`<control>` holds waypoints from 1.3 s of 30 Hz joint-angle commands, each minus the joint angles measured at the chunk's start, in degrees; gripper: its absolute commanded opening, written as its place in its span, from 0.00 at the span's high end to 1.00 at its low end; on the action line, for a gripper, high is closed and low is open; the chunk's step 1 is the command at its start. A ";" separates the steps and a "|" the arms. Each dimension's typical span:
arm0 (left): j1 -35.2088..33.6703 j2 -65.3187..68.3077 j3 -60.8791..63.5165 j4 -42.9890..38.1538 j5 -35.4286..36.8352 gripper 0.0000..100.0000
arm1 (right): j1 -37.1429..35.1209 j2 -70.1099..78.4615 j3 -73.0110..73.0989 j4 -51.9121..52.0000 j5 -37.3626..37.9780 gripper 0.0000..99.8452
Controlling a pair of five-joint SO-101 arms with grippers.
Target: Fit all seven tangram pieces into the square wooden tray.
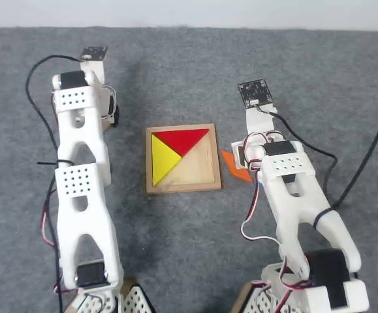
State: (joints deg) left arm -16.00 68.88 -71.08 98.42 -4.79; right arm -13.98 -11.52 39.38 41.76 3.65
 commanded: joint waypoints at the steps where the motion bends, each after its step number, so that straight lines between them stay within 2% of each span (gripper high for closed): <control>1: 0.00 -9.05 6.02 2.37 -0.62 0.93 | 0.57 -3.30 -0.18 -1.27 -0.35 0.99; 8: 0.09 -17.85 16.92 1.14 -0.44 0.92 | 0.57 -3.21 -0.18 -1.27 -0.35 0.99; 11: -0.09 -17.49 17.10 -1.14 -0.44 0.92 | 0.57 -3.21 -0.18 -1.27 -0.35 0.99; 15: 0.35 -15.91 16.92 -4.75 -0.35 0.86 | 0.57 -3.21 -0.18 -1.27 -0.26 0.99; 20: -0.09 -13.10 16.92 -9.58 6.42 0.82 | 0.57 -3.21 -0.18 -1.27 -0.26 0.99; 30: -1.93 -11.08 16.84 -10.20 11.96 0.81 | 0.57 -3.21 -0.18 -1.27 1.85 0.99; 39: -2.11 -10.81 15.87 -12.04 11.96 0.75 | 0.57 -3.38 -0.18 -0.92 2.02 0.99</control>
State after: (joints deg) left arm -17.93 59.03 -53.76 87.96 6.46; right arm -13.98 -11.52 39.38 41.76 4.53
